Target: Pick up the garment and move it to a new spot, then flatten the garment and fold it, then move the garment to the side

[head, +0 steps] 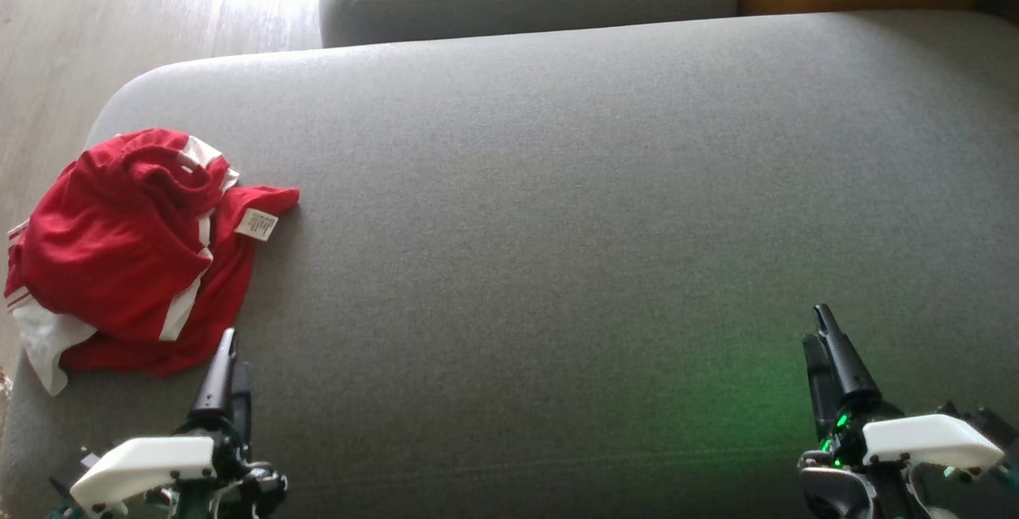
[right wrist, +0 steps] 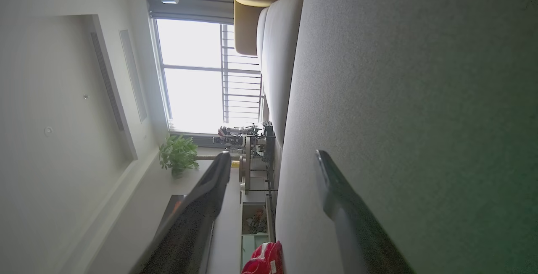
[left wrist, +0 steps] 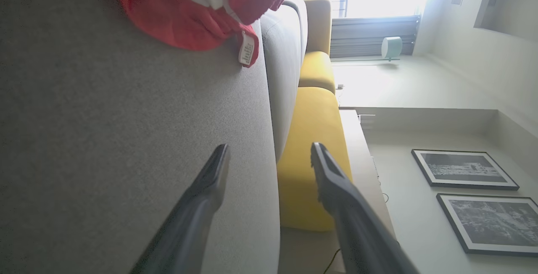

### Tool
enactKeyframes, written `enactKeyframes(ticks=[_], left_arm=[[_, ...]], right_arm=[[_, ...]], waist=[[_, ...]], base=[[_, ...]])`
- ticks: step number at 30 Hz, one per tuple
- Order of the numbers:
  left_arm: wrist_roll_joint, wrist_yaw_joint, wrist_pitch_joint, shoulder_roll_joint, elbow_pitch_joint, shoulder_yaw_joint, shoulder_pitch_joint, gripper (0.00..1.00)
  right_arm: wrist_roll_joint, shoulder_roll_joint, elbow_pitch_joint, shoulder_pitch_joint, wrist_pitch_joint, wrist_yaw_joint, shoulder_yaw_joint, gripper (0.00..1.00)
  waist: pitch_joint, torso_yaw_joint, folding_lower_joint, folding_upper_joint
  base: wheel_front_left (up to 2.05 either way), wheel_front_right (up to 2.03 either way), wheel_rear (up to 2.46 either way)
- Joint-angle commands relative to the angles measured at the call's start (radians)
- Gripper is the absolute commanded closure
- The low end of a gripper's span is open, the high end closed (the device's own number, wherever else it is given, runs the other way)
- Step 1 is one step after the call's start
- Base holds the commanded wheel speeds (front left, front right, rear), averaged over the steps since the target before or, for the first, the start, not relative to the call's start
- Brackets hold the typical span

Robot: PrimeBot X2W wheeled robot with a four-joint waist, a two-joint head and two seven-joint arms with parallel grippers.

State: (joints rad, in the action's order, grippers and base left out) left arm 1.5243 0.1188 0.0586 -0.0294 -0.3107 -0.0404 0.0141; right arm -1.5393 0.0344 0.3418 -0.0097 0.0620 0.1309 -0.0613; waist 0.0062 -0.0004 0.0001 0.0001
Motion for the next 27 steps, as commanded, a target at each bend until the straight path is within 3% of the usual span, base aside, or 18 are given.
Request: enactKeyframes(ticks=[1, 16, 27], left_arm=[[-0.022, 0.004, -0.008, -0.011, 0.042, 0.001, -0.045, 0.00], [-0.296, -0.036, -0.052, -0.011, 0.126, 0.017, -0.046, 0.00], [-0.458, -0.073, -0.084, -0.012, 0.145, 0.049, -0.048, 0.00]], right_arm=[[0.022, 0.004, -0.038, -0.054, -0.009, 0.000, 0.008, 0.00], [0.352, 0.005, -0.098, -0.059, -0.053, 0.000, 0.040, 0.00], [0.509, 0.006, -0.139, -0.060, -0.085, 0.000, 0.045, 0.00]], waist=[[0.000, 0.000, -0.0001, -0.0001], [0.011, 0.005, -0.0001, -0.0001], [0.022, 0.007, -0.0001, -0.0001]], base=[[0.00, 0.00, 0.00], [0.00, 0.00, 0.00], [0.00, 0.00, 0.00]])
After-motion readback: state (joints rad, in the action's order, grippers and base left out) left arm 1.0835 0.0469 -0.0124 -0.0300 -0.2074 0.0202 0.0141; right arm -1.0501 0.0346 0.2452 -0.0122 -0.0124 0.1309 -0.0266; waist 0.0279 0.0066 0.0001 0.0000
